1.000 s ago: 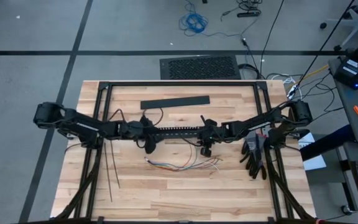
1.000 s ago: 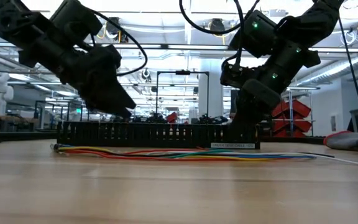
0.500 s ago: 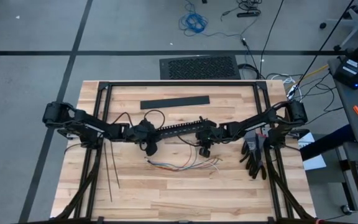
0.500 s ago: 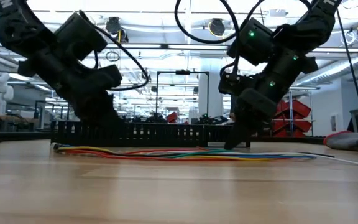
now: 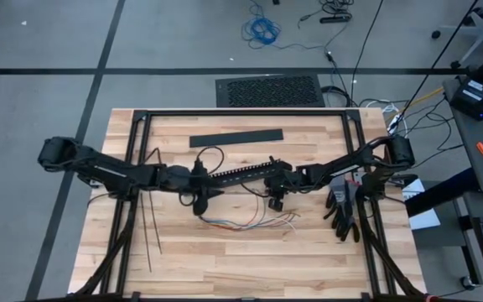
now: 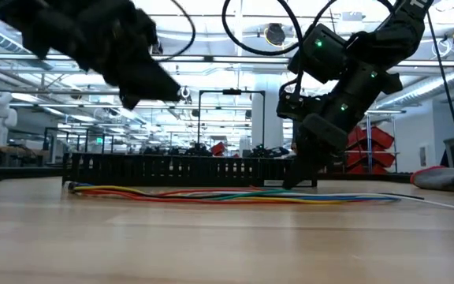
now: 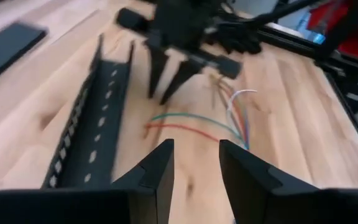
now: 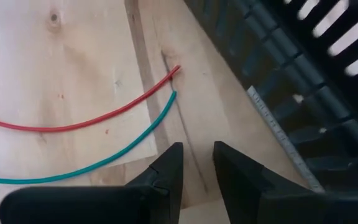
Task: Ziptie cables
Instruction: Wrap the cable wires with the black zip tie
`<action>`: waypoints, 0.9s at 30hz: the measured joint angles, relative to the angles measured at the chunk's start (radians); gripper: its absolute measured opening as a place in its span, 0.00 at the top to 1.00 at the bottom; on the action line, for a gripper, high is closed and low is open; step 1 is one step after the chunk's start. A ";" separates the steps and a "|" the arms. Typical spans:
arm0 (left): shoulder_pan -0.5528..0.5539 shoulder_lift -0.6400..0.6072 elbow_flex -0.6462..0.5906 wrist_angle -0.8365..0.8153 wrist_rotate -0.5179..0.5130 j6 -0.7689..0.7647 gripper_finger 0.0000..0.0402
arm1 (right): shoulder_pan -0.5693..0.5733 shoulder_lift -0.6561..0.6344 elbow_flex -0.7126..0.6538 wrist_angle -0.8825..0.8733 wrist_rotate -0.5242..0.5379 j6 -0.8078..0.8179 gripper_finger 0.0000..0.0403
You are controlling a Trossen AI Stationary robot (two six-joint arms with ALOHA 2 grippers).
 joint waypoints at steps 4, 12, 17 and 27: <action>-0.050 0.006 0.040 -0.018 -0.010 0.029 0.69 | 0.021 -0.034 0.000 0.025 0.008 -0.028 0.79; -0.078 0.078 0.162 -0.031 -0.069 0.110 0.69 | 0.023 -0.044 0.000 0.033 0.021 -0.068 0.79; -0.061 0.079 0.287 -0.054 -0.161 0.239 0.69 | 0.022 -0.046 0.024 0.031 0.017 -0.221 0.79; -0.004 0.069 0.422 -0.248 -0.252 0.202 0.69 | 0.027 -0.049 0.006 0.036 0.014 -0.386 0.79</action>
